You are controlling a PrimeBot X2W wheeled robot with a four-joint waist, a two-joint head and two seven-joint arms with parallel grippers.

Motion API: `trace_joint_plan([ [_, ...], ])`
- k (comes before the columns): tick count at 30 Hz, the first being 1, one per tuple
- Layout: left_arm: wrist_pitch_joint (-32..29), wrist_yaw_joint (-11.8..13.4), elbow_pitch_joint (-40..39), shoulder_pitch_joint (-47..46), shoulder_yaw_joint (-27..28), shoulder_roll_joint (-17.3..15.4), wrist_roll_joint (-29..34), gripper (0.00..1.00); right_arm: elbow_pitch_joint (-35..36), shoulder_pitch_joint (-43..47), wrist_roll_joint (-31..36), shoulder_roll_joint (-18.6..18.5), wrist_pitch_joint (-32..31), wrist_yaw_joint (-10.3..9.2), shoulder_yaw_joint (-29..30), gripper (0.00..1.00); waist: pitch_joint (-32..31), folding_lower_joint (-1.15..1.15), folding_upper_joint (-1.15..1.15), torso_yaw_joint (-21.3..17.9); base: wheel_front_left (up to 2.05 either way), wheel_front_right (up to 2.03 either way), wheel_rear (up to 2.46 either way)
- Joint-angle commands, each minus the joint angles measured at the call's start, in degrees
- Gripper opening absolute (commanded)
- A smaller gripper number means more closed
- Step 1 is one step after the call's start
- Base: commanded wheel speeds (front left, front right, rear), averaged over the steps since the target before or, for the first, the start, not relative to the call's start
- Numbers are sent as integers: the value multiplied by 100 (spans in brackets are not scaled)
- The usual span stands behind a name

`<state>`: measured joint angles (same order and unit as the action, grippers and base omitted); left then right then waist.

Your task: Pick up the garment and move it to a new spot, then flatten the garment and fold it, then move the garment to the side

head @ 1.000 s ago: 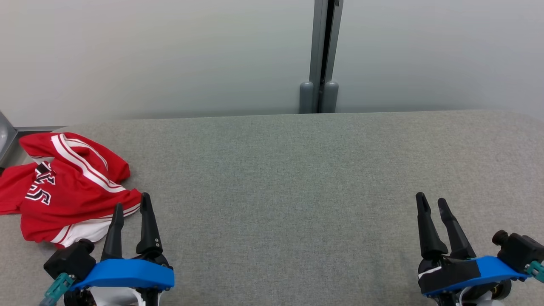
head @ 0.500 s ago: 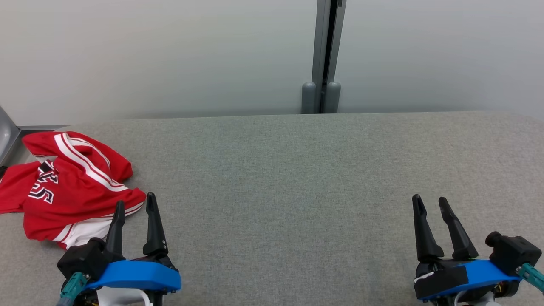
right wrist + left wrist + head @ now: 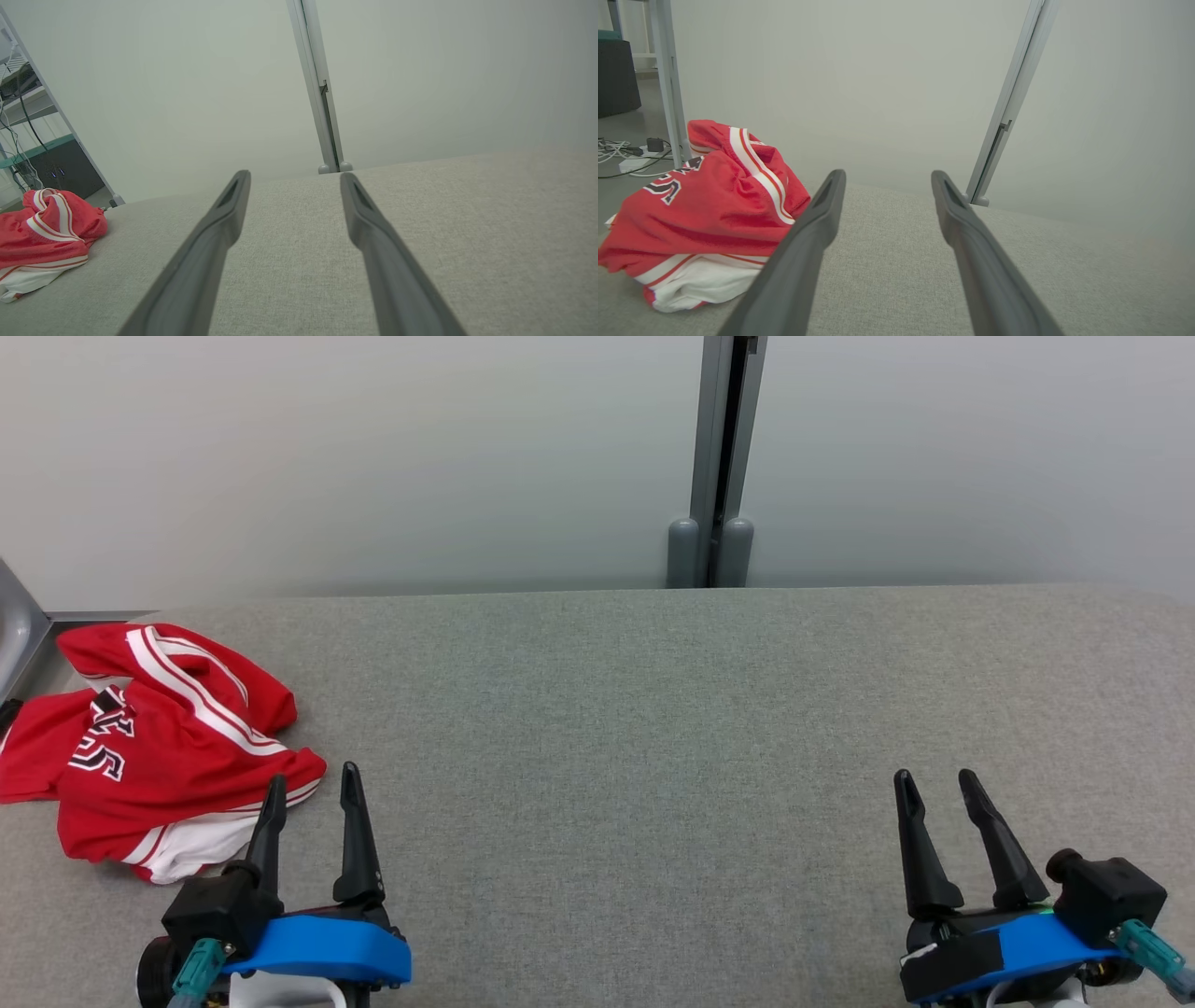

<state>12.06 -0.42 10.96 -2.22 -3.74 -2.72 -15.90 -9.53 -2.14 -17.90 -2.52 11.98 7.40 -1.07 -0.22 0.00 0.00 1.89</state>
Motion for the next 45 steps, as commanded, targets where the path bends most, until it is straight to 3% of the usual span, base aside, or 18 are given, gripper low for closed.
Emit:
trace_joint_plan([
  [1, 59, 41, -6, 9, -9, -23, 155, 100, 15, 6, 163, -49, 64, 13, -7, 100, 1, 0, 0, 1, 0, 0, 0],
  [26, 325, 120, 105, -10, -97, -22, 1039, 100, -201, -19, 1218, -54, 333, 16, 2, 100, 12, 0, 0, 13, 0, 0, 0],
  [45, 318, 149, 181, -14, -135, -21, 943, 100, -362, -57, 1121, -52, 311, 16, 111, 100, 29, 0, 0, 1, 0, 0, 0],
])
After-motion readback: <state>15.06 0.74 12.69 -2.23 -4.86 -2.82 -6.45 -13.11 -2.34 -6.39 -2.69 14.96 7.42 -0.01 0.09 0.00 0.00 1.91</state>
